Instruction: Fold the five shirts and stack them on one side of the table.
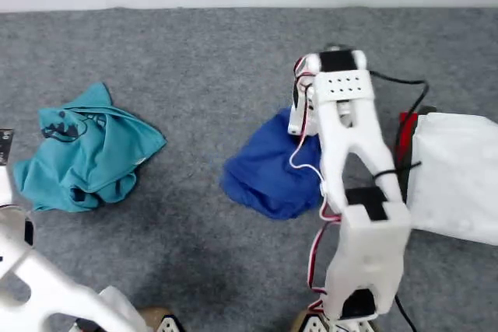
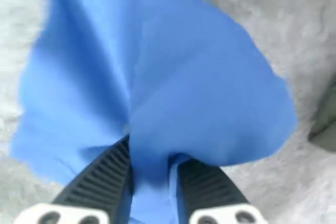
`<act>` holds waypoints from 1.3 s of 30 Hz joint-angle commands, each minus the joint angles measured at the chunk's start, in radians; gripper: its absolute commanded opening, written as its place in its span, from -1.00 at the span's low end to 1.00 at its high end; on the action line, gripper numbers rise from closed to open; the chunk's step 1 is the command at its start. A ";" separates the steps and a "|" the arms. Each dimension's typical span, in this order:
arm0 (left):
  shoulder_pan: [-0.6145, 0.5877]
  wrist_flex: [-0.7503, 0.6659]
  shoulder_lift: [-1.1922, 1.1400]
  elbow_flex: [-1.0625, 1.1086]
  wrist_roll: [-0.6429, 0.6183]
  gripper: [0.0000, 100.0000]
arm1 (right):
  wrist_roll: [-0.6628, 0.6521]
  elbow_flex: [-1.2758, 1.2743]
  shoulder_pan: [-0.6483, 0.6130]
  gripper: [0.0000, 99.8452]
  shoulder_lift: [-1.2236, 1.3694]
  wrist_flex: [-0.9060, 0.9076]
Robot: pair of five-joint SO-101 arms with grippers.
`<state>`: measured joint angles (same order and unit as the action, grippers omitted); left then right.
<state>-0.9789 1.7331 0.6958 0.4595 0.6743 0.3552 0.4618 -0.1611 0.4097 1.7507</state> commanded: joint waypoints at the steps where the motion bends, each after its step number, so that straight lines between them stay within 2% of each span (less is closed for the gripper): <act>1: 0.002 0.017 0.025 -0.012 0.006 -0.97 | -0.164 0.014 0.079 -0.98 -0.154 0.042; 6: 0.000 0.017 0.025 -0.012 0.006 -0.97 | -0.437 0.014 0.252 -0.98 -0.243 0.045; 14: 0.002 0.014 0.023 -0.004 0.006 -0.97 | -0.712 0.014 0.467 -0.98 -0.346 0.047; 31: 0.002 0.011 0.017 -0.004 0.006 -0.97 | -0.973 0.014 0.723 -0.98 -0.400 0.041; 39: 0.003 0.011 0.017 -0.002 0.006 -0.97 | -1.046 0.014 0.817 -0.98 -0.265 -0.105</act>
<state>-0.9789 1.7331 0.6958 0.4595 0.6743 -0.6682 0.4618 0.6137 0.1197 1.7001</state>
